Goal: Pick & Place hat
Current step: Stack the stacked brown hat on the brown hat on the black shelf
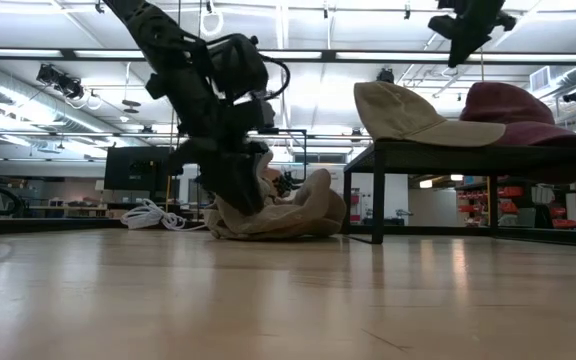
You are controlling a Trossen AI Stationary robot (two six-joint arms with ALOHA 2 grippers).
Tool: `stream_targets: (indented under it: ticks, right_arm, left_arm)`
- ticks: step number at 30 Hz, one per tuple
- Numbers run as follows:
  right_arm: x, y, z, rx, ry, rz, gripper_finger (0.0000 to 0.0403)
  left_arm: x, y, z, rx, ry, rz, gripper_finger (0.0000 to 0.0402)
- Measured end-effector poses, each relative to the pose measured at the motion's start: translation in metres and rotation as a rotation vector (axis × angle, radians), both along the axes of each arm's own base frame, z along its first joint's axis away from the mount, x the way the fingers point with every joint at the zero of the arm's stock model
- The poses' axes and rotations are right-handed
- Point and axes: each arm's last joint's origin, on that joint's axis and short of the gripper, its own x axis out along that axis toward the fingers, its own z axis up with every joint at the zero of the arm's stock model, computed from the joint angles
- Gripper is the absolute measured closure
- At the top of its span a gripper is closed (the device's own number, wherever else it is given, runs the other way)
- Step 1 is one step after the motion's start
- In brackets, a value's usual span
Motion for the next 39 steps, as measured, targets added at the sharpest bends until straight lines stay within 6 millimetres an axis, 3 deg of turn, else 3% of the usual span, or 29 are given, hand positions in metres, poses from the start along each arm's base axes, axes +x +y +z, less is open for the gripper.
stream_targets:
  ticks: [6,10,17,20,26,34,39]
  right_arm:
    - [0.016,-0.01,-0.009,0.052,0.032,0.074,0.0396]
    - [0.021,-0.013,-0.012,0.064,0.055,0.091,0.0396]
    - [0.027,-0.009,-0.01,0.037,0.034,0.137,0.0396]
    - [0.031,-0.006,-0.009,0.027,0.028,0.166,0.0396]
    - [0.037,0.002,-0.009,0.024,0.029,0.209,0.0396]
    - [0.041,0.007,-0.008,0.022,0.029,0.241,0.0396]
    - [0.043,0.01,-0.008,0.019,0.024,0.255,0.0396]
  left_arm:
    - [-0.005,0.005,-0.011,0.195,0.088,0.054,0.0165]
    - [-0.012,0.005,-0.022,0.204,0.126,0.065,0.0125]
    - [-0.011,0.011,-0.038,0.234,0.142,0.13,0.0109]
    - [-0.011,0.019,-0.04,0.153,0.114,0.177,0.0111]
    - [-0.013,0.031,-0.049,-0.048,0.106,0.227,0.0174]
    - [-0.007,0.023,-0.055,-0.14,0.085,0.305,0.0348]
    - [-0.005,0.015,-0.055,-0.187,0.075,0.415,0.035]
